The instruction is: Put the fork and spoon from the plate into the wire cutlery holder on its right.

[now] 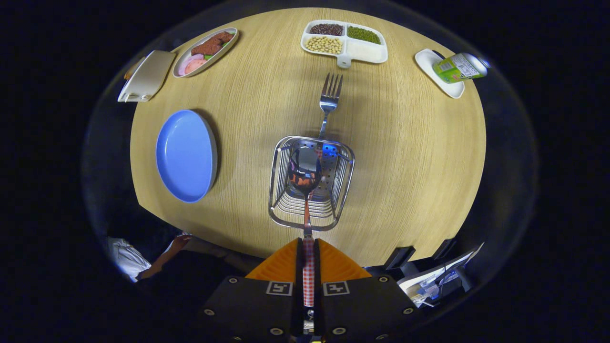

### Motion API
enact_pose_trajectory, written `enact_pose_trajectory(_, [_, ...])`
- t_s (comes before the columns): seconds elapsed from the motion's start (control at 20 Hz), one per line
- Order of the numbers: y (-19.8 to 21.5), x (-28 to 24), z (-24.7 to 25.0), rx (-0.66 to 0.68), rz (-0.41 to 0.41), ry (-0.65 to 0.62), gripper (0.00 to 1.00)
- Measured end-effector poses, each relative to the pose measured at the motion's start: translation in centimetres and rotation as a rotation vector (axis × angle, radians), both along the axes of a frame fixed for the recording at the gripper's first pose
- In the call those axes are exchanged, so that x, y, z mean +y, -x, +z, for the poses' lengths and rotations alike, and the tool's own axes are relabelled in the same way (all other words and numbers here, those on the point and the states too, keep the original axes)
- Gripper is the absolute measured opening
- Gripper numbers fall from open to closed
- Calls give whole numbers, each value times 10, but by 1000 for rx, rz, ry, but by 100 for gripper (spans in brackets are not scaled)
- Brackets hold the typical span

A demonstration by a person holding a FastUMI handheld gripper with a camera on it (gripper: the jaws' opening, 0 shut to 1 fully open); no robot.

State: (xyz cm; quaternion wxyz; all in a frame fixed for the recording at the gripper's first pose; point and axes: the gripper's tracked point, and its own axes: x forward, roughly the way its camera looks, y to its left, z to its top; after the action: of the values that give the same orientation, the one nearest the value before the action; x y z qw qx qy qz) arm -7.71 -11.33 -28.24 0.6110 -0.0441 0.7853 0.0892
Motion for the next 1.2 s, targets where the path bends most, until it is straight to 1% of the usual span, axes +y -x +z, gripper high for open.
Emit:
enact_pose_trajectory(0.25, [-6, 3, 1, 40, -17, -17, 10])
enact_pose_trajectory(0.3, [-9, 3, 0, 33, -17, -12, 10])
enact_pose_trajectory(0.4, [-19, 1, -2, 3, -42, 3, 10])
enact_pose_trajectory(0.55, [-24, 4, 0, -31, -70, -16, 10])
enact_pose_trajectory(0.6, [-27, 6, 2, -45, -80, -25, 12])
enact_pose_trajectory(0.7, [-34, 6, 5, -88, -112, -33, 12])
enact_pose_trajectory(0.8, [-43, 6, 11, -148, -161, -51, 14])
enact_pose_trajectory(0.9, [-54, 5, 22, -222, -203, -71, 14])
enact_pose_trajectory(1.1, [-74, 3, 52, -432, -248, -105, 23])
enact_pose_trajectory(1.15, [-77, 3, 58, -485, -258, -110, 27])
enact_pose_trajectory(1.2, [-84, 3, 68, -549, -271, -117, 28])
